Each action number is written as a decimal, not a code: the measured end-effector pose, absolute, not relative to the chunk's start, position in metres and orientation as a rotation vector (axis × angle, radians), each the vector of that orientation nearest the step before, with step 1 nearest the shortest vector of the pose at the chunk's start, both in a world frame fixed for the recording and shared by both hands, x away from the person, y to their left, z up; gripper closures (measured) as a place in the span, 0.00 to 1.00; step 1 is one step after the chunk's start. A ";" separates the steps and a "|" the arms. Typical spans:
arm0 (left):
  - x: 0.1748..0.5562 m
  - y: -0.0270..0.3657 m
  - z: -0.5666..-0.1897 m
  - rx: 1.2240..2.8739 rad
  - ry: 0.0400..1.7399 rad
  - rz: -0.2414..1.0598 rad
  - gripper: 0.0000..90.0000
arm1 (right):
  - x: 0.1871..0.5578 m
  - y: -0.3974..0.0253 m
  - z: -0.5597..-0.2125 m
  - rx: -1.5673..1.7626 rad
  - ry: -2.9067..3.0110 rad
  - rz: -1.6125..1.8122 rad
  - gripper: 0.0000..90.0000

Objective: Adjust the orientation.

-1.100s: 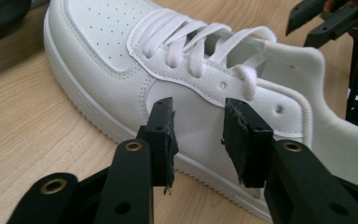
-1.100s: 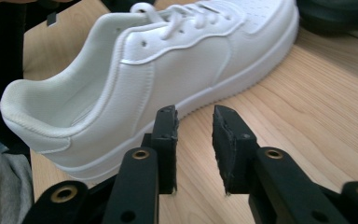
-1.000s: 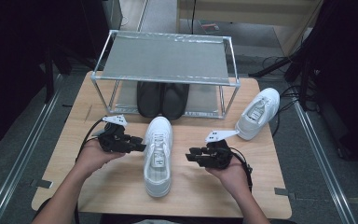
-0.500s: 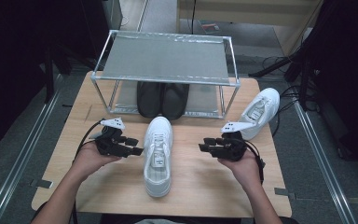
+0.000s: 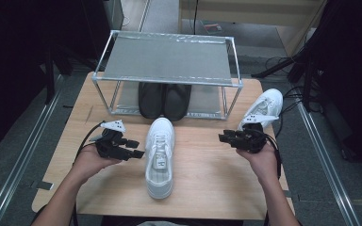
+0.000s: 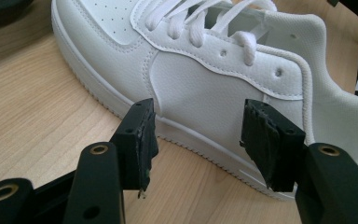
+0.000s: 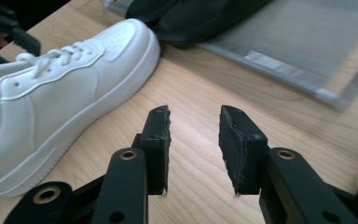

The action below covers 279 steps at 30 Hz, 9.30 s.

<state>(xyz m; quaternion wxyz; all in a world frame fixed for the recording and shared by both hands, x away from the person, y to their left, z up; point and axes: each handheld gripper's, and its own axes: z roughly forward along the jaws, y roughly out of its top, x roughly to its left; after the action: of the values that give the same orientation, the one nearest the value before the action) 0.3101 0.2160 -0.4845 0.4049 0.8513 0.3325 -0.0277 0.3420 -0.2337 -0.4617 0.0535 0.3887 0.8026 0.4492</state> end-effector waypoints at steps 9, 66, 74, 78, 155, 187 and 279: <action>0.308 0.215 -0.484 2.149 0.821 -0.077 0.49 | 0.361 -0.262 -0.456 1.259 2.370 1.352 0.72; 0.292 0.236 -0.482 2.099 0.888 0.032 0.47 | 0.421 -0.301 -0.489 1.406 2.367 1.138 0.77; 0.291 0.239 -0.479 2.076 0.913 0.075 0.49 | 0.407 -0.296 -0.479 1.369 2.351 1.070 0.80; 0.292 0.239 -0.480 2.083 0.906 0.071 0.49 | 0.400 -0.298 -0.472 1.366 2.316 1.082 0.80; 0.333 0.210 -0.481 2.131 0.847 -0.028 0.47 | 0.242 -0.140 -0.468 0.888 2.670 0.895 0.79; 0.332 0.209 -0.484 2.138 0.831 -0.006 0.43 | 0.244 -0.163 -0.446 0.891 2.707 1.299 0.72; 0.292 0.178 -0.508 2.192 0.884 -0.056 0.95 | 0.339 -0.163 -0.485 1.069 2.600 1.152 1.00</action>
<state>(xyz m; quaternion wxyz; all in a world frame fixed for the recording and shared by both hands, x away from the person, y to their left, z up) 0.2925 0.1785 -0.5077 0.3790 0.8579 0.3462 -0.0218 0.3387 -0.1625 -0.4849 0.0519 0.3513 0.8546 0.3788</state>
